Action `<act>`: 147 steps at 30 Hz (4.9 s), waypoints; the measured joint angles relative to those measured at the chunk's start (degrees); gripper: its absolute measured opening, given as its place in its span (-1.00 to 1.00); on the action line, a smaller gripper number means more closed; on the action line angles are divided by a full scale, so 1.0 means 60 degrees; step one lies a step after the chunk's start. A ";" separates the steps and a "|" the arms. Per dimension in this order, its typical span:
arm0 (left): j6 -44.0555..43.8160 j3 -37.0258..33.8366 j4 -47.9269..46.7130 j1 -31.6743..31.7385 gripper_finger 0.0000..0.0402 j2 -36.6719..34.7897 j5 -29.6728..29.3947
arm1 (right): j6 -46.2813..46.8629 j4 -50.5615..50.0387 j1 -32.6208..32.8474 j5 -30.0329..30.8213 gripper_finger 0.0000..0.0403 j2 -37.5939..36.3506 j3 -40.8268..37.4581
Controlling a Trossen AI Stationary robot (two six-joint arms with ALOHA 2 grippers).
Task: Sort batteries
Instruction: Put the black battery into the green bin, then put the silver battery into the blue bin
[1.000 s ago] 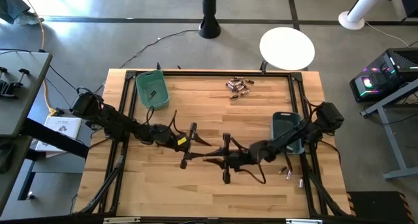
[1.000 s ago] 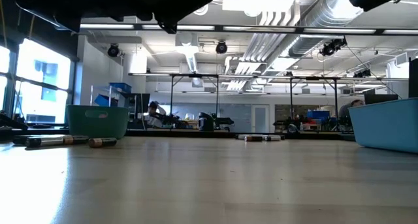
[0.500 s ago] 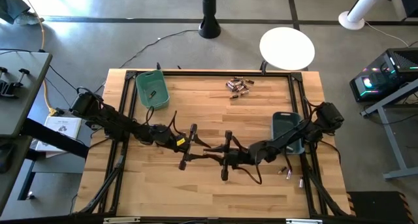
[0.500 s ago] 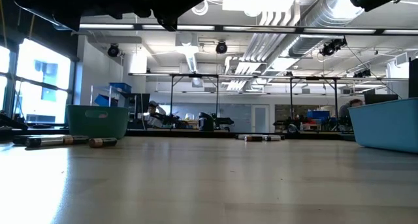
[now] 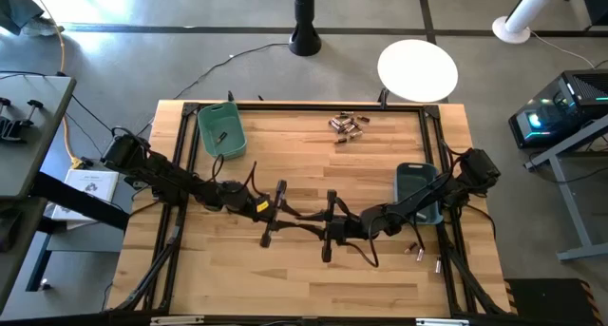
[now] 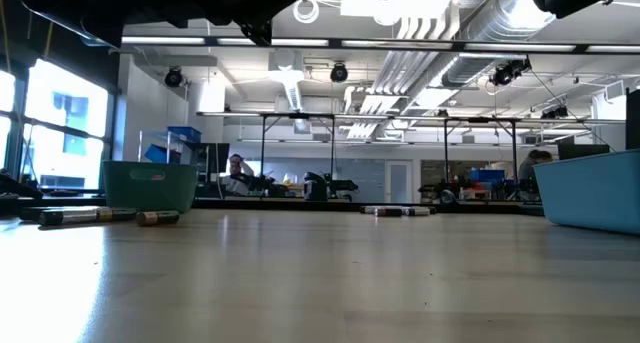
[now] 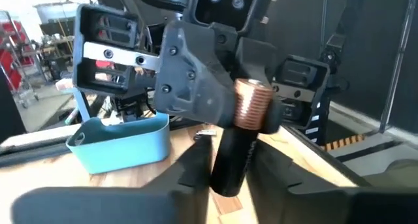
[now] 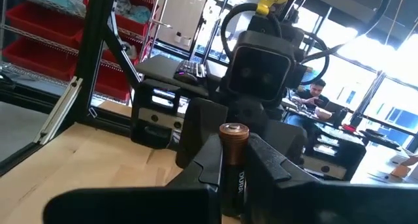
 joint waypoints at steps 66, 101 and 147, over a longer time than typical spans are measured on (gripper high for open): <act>-0.2411 0.4874 -1.9611 1.0370 -0.80 0.1111 -0.1668 | 0.2743 -0.1839 0.0758 0.0924 -0.10 -0.0415 -0.0036; -0.1389 0.5683 -1.9333 1.0996 -0.34 0.3137 -0.1648 | 0.2794 -0.1773 0.0758 0.0799 -0.10 -0.0415 -0.0036; -0.3412 0.2768 -1.4103 0.2592 -0.21 -0.6025 -0.1584 | 0.3241 -1.0359 0.3419 0.6714 -0.10 -0.1140 0.3824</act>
